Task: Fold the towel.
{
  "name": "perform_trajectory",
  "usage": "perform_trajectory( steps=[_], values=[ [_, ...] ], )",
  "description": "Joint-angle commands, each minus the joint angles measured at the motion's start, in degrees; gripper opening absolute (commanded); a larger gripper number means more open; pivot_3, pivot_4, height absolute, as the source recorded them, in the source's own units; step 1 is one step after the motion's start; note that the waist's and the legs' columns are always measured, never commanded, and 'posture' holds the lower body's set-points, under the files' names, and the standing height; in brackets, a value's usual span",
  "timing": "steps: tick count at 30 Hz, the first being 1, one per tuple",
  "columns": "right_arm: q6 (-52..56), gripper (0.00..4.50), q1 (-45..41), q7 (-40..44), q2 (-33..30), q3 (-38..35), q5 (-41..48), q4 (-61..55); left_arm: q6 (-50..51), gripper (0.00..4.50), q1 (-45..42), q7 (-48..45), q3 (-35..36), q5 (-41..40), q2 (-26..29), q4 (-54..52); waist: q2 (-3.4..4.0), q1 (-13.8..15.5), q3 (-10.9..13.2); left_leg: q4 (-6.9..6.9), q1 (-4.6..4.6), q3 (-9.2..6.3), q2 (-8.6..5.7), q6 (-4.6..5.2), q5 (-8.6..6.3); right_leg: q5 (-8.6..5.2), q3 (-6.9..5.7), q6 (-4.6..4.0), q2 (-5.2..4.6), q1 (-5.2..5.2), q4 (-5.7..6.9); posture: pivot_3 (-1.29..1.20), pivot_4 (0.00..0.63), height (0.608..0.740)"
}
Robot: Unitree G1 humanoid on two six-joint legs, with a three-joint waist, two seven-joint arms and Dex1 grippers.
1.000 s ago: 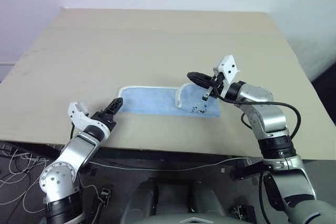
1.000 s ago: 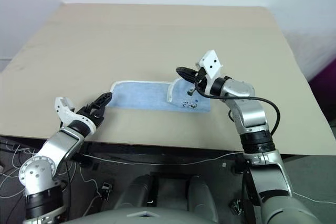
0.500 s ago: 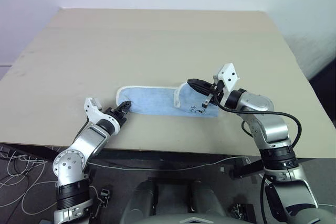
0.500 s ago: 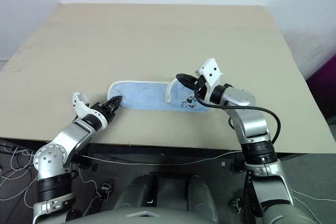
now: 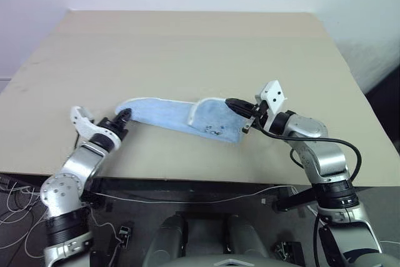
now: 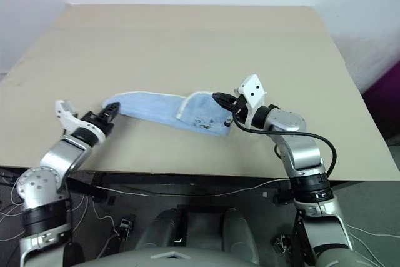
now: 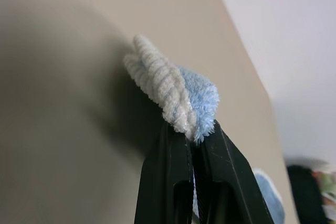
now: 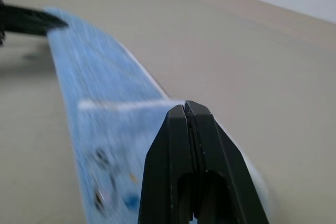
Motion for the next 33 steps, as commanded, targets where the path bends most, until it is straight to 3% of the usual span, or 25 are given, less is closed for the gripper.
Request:
perform_trajectory(
  steps=[1, 7, 14, 20, 26, 33],
  values=[
    [-0.3, 0.0, 0.3, -0.8, -1.0, -2.3, 0.7, -3.0, -0.9, 0.06, -0.6, -6.0, 1.4, 2.7, 3.7, -1.4, -0.01, -0.1, 0.0, 0.0, -0.01, -0.01, 0.0, 0.0, 0.0, 0.0, -0.01, 0.0, 0.0, 0.0, -0.01, 0.0, 0.15, 0.74],
    [-0.4, 0.0, 0.8, -1.5, -1.5, -3.1, 0.6, -2.6, -0.1, 0.06, -2.6, -16.5, -5.1, 8.6, 8.1, -7.2, 0.0, -0.2, 0.0, -0.03, -0.03, -0.01, 0.0, 0.0, 0.0, 0.0, 0.0, 0.0, -0.02, -0.02, -0.03, 0.0, 0.15, 0.74],
    [-0.6, 0.0, 1.0, -2.8, -1.4, -3.4, 0.2, -2.2, 1.3, 0.06, -8.9, -32.5, -24.1, 20.9, 12.2, -14.8, 0.02, -0.4, 0.0, -0.1, -0.04, 0.02, -0.01, 0.0, 0.0, 0.0, 0.01, 0.0, -0.03, -0.01, -0.11, 0.0, 0.15, 0.74],
    [-1.4, 0.0, 1.4, -4.9, -1.8, -4.5, -0.8, -1.5, 1.1, 0.06, -16.1, -41.8, -40.0, 33.7, 12.8, -14.7, 0.05, -0.4, 0.1, -0.14, -0.04, 0.04, 0.0, 0.0, 0.0, 0.0, 0.04, 0.0, 0.0, -0.03, -0.13, 0.0, 0.15, 0.74],
    [-1.3, 0.0, 2.4, -6.0, -2.3, -5.7, -0.8, -2.4, 1.5, 0.06, -20.6, -44.5, -45.8, 41.5, 9.2, -9.5, 0.04, -0.4, 0.1, -0.12, -0.05, 0.03, 0.0, 0.02, 0.0, 0.0, 0.04, 0.0, 0.01, -0.02, -0.13, 0.0, 0.15, 0.74],
    [-1.3, 0.0, 3.7, -6.8, -2.5, -6.3, -0.8, -3.5, 0.7, 0.06, -22.0, -42.3, -46.1, 49.6, 5.0, -3.5, 0.03, -0.4, 0.1, -0.11, -0.05, 0.03, 0.01, 0.02, 0.0, 0.0, 0.03, 0.01, 0.02, -0.03, -0.13, 0.0, 0.15, 0.74]
  ],
)
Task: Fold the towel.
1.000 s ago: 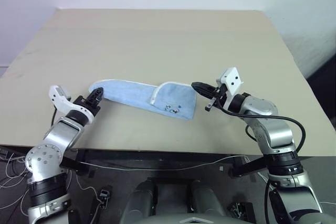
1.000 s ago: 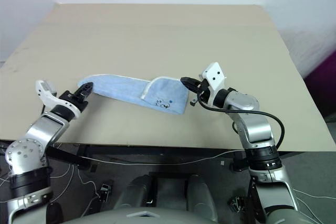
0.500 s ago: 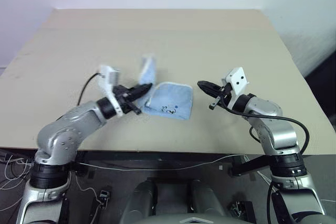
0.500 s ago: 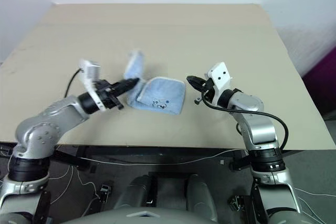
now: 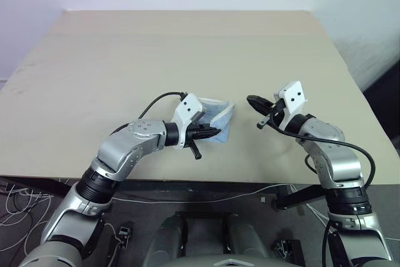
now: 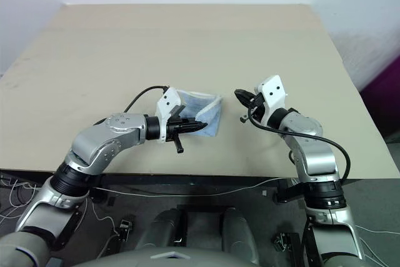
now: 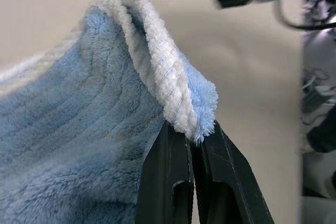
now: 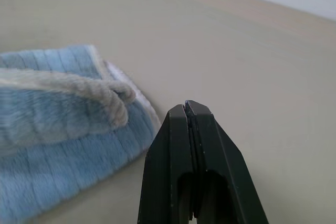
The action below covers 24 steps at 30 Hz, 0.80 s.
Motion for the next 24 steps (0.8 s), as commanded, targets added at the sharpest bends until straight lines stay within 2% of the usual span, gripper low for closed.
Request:
perform_trajectory(
  steps=[1, 13, 18, 24],
  values=[
    [-1.1, 0.0, 0.0, -0.6, -0.3, -1.1, 0.2, -3.4, -1.5, 0.06, -1.5, 1.1, 0.4, 3.8, -2.0, 1.2, 0.0, 0.0, 0.0, 0.0, 0.0, 0.0, 0.0, 0.0, 0.0, 0.0, 0.0, 0.0, 0.0, 0.0, 0.0, 0.0, 0.15, 0.74],
    [-1.0, 0.0, -0.2, -0.1, -0.7, -0.9, 0.1, -3.1, -2.0, 0.06, -1.5, 1.2, 1.7, 9.2, -7.4, 3.4, -0.01, 0.1, 0.0, 0.04, -0.01, 0.0, 0.0, 0.0, 0.0, 0.0, -0.01, 0.01, -0.01, 0.01, 0.0, 0.0, 0.15, 0.74],
    [-1.0, 0.0, -0.3, 0.0, -0.8, -0.8, 0.0, -3.0, -1.0, 1.33, -0.9, -1.3, 3.8, 6.2, -8.4, 1.4, -0.01, 0.1, 0.0, 0.04, -0.01, 0.0, 0.0, 0.0, 0.0, 0.0, -0.01, 0.01, -0.01, 0.01, 0.0, 0.0, 0.15, 0.74],
    [-0.9, 0.0, -0.2, -0.2, -0.8, -0.9, 0.0, -3.3, 1.1, 3.41, 1.2, -4.7, 8.5, 2.2, -5.6, -2.5, 0.0, 0.0, 0.0, 0.04, -0.01, 0.0, 0.0, 0.0, 0.0, 0.0, 0.0, 0.01, -0.01, 0.0, 0.01, 0.0, 0.15, 0.74]
  ],
)
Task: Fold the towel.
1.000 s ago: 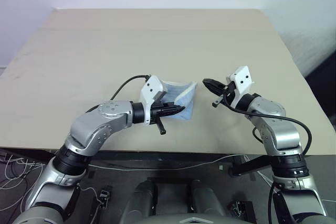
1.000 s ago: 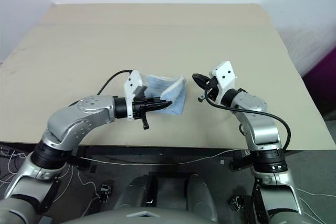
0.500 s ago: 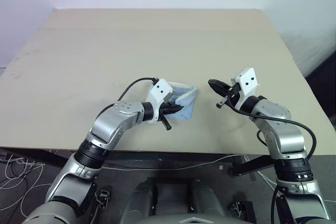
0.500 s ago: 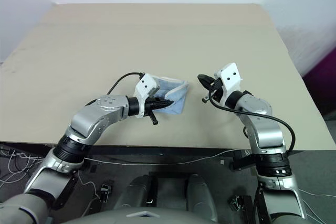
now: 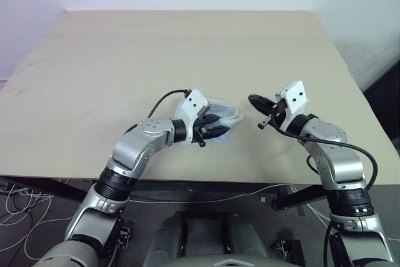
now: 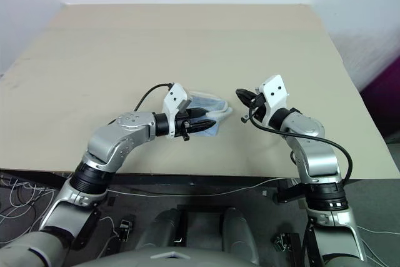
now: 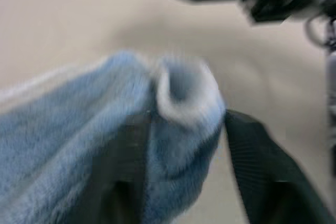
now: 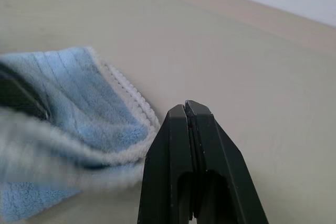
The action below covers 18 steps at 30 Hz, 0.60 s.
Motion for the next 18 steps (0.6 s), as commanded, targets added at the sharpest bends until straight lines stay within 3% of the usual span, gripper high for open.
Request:
perform_trajectory(
  steps=[1, 2, 6, 10, 18],
  values=[
    [-0.8, 0.0, -0.5, 0.0, -0.4, -0.9, 0.3, -2.1, 1.0, 3.72, 1.1, -1.8, 4.0, -2.6, 2.1, -3.4, 0.0, 0.0, 0.0, 0.0, 0.0, 0.0, 0.0, 0.0, 0.0, 0.0, 0.0, 0.0, 0.0, 0.0, 0.0, 0.0, 0.15, 0.74],
    [-0.7, 0.0, -0.6, 0.0, -0.3, -0.9, 0.5, -2.3, 0.9, 4.09, 1.4, -1.6, 6.1, -3.6, 2.3, -3.6, 0.0, 0.0, 0.0, 0.0, 0.0, 0.0, 0.01, 0.0, 0.0, 0.0, 0.0, 0.0, 0.01, -0.01, 0.01, 0.0, 0.15, 0.74],
    [0.6, 0.0, -2.1, 0.3, 0.7, -0.8, 2.3, -2.9, -0.5, 3.92, 0.9, 2.3, 15.4, -5.6, 2.1, -1.4, 0.0, 0.1, 0.0, 0.02, 0.0, -0.01, 0.01, 0.0, 0.0, 0.0, 0.0, 0.0, -0.01, -0.01, 0.01, 0.0, 0.15, 0.74],
    [2.7, 0.0, -4.4, 0.9, 3.2, 1.5, 4.1, -2.6, -5.9, 2.73, 0.3, 3.4, 15.2, -0.2, 3.4, 2.9, 0.0, 0.0, 0.0, 0.03, 0.0, -0.01, 0.0, 0.0, 0.0, 0.0, -0.01, 0.0, 0.0, 0.0, 0.02, 0.0, 0.15, 0.74],
    [7.2, 0.0, -5.9, 1.2, 9.6, 7.7, 3.6, 4.0, -13.5, 0.01, 1.4, -3.5, 9.6, 4.6, 4.2, 9.2, 0.0, 0.1, 0.0, 0.03, -0.01, -0.01, -0.02, -0.01, 0.0, 0.0, -0.02, 0.0, -0.02, -0.02, 0.02, 0.0, 0.15, 0.74]
  ],
)
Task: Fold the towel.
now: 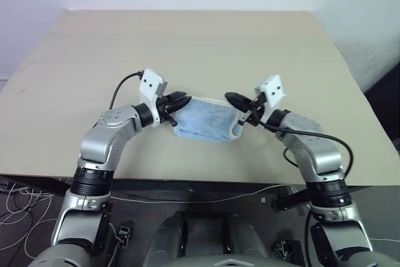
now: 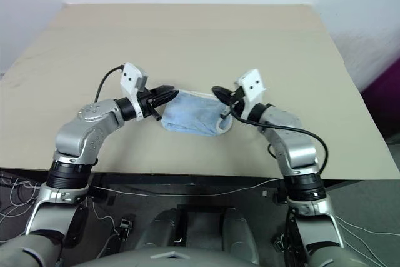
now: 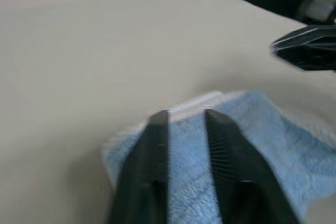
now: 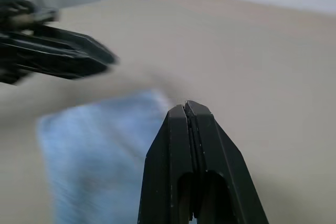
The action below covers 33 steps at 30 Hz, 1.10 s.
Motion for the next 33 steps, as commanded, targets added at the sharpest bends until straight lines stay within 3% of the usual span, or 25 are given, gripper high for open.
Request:
perform_trajectory(
  steps=[1, 9, 13, 17, 21, 27, 31, 33],
  values=[
    [0.8, 0.0, -0.1, -0.1, 1.2, 1.2, -0.8, 3.9, -3.5, 0.01, 0.7, -2.4, -2.2, 2.9, 0.8, 2.3, 0.0, 0.0, 0.0, 0.0, -0.01, 0.0, -0.01, 0.0, 0.0, 0.0, 0.0, 0.0, -0.01, -0.02, 0.0, 0.0, 0.15, 0.74],
    [-0.1, 0.0, 1.5, -0.1, 1.4, 4.5, -4.8, 9.4, -12.0, 0.01, 3.1, -3.3, -9.3, 14.4, 4.0, 10.8, 0.03, -0.2, -0.1, -0.01, 0.05, -0.01, 0.02, 0.0, 0.0, 0.0, 0.01, 0.0, 0.02, 0.0, 0.06, 0.0, 0.15, 0.74],
    [-1.1, 0.0, 2.4, 0.1, 1.1, 3.5, -4.5, 6.9, -13.8, 0.01, 2.6, -1.7, -5.4, 12.2, 2.0, 11.2, 0.04, -0.2, -0.1, -0.01, 0.08, -0.01, 0.02, 0.0, 0.0, 0.0, 0.01, 0.0, 0.01, 0.02, 0.07, 0.0, 0.15, 0.74],
    [1.1, 0.0, 3.2, 0.9, -0.3, -0.8, -0.4, 0.9, -12.3, 0.01, 1.1, 0.9, 4.5, 3.2, -1.9, 7.7, 0.02, -0.1, -0.1, 0.05, -0.03, -0.01, 0.02, 0.0, 0.0, 0.0, 0.01, 0.0, -0.01, -0.09, 0.11, 0.0, 0.15, 0.74],
    [9.7, 0.91, 4.1, -0.6, -1.8, -8.0, 7.5, -5.2, -9.5, 0.0, 1.7, 1.6, 11.0, -1.6, -0.7, 4.2, 0.01, -0.2, -0.1, 0.06, -0.08, -0.02, 0.02, 0.0, 0.0, 0.0, 0.01, 0.0, -0.03, -0.14, 0.13, 0.0, 0.15, 0.74],
    [30.2, 2.96, 2.5, -6.9, -1.2, -21.1, 23.4, -3.7, -9.1, 0.0, 5.9, -0.9, 12.6, -0.9, 4.6, 3.4, 0.02, -0.2, 0.0, 0.03, -0.06, -0.01, 0.04, 0.01, 0.0, 0.0, 0.03, 0.0, -0.05, -0.11, 0.12, 0.0, 0.15, 0.74],
    [39.8, 4.39, 0.9, -11.1, -0.4, -25.0, 28.3, 1.1, -10.3, 0.0, 9.5, -4.7, 11.0, 0.1, 7.7, 2.7, 0.02, -0.1, 0.0, 0.0, -0.06, -0.01, 0.04, 0.01, -0.01, 0.0, 0.04, -0.01, -0.09, -0.13, 0.12, 0.0, 0.15, 0.74],
    [41.1, 4.45, 0.3, -12.4, 0.1, -24.9, 28.3, 2.5, -10.8, 0.0, 10.9, -6.2, 10.6, 0.1, 8.5, 2.2, 0.04, -0.1, 0.0, -0.02, -0.06, 0.0, 0.04, 0.01, -0.01, 0.0, 0.05, -0.02, -0.1, -0.14, 0.11, 0.0, 0.15, 0.74]
  ],
)
